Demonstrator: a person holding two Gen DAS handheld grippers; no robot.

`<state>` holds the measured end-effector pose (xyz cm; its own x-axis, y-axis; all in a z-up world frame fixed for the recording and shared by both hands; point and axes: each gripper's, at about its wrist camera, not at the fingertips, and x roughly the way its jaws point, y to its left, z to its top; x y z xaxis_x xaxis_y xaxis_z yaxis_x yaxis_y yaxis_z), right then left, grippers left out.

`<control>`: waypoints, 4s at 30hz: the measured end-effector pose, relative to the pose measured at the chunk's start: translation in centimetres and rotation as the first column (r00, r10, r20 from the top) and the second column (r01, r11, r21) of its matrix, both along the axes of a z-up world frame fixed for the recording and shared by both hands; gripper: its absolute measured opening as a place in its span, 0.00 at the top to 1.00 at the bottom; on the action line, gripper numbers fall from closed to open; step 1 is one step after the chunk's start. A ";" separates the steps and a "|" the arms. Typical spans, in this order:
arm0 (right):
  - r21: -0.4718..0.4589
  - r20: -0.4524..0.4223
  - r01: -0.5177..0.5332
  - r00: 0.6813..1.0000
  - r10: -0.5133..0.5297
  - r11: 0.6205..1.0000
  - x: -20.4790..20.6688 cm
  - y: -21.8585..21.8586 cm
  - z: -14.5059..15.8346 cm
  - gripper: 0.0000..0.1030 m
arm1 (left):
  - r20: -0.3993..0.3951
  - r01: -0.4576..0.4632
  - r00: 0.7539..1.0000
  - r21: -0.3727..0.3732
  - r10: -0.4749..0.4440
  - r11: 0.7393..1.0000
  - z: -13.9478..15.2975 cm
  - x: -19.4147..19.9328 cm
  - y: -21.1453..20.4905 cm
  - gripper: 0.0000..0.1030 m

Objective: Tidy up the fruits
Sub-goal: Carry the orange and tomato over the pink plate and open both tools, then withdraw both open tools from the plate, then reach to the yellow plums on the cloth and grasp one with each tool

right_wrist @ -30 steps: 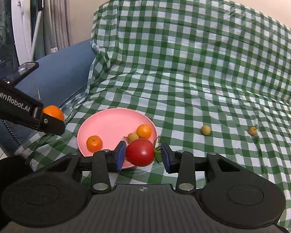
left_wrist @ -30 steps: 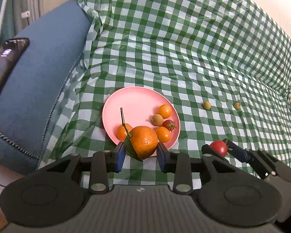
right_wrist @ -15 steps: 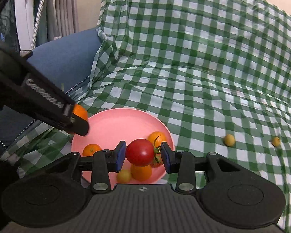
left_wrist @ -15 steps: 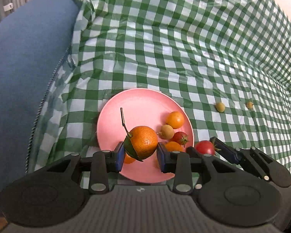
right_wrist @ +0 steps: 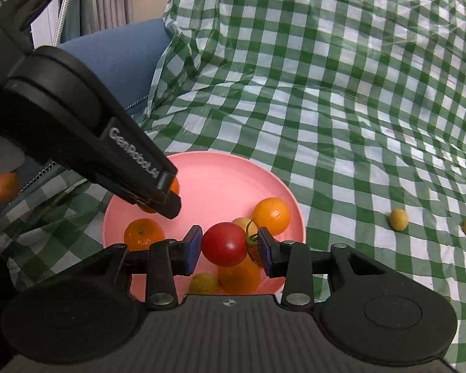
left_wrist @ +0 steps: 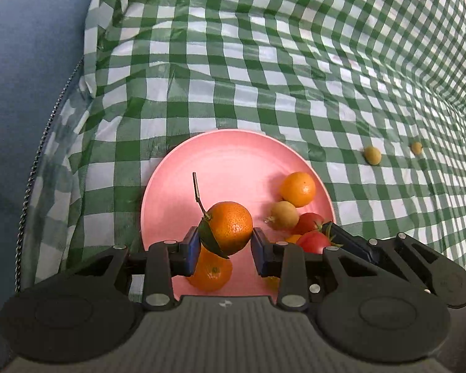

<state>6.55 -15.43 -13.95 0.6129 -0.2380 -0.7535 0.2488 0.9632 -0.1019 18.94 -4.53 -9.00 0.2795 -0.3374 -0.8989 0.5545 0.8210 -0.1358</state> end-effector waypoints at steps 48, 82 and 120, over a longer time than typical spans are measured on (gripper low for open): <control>0.023 0.185 0.062 0.981 -0.066 0.998 -17.5 6.1 14.5 0.02 | 0.216 -0.227 0.951 0.000 0.221 0.974 9.4 -22.0 9.1 0.00; 0.125 0.249 0.287 0.918 -0.310 0.950 -20.5 -1.3 13.2 0.01 | 0.204 -0.136 0.973 0.108 0.112 0.985 9.1 -21.0 2.2 0.00; -0.079 0.138 0.535 0.841 -0.522 0.841 -5.7 -34.2 -4.0 0.73 | 0.082 0.108 0.991 0.038 -0.111 0.993 -6.2 -1.8 -28.2 0.86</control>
<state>0.88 -49.60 -17.95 0.4449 -0.6264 -0.6401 0.7324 0.6658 -0.1425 17.09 -32.70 -15.24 0.3173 -0.3401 -0.8853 0.6493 0.7583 -0.0586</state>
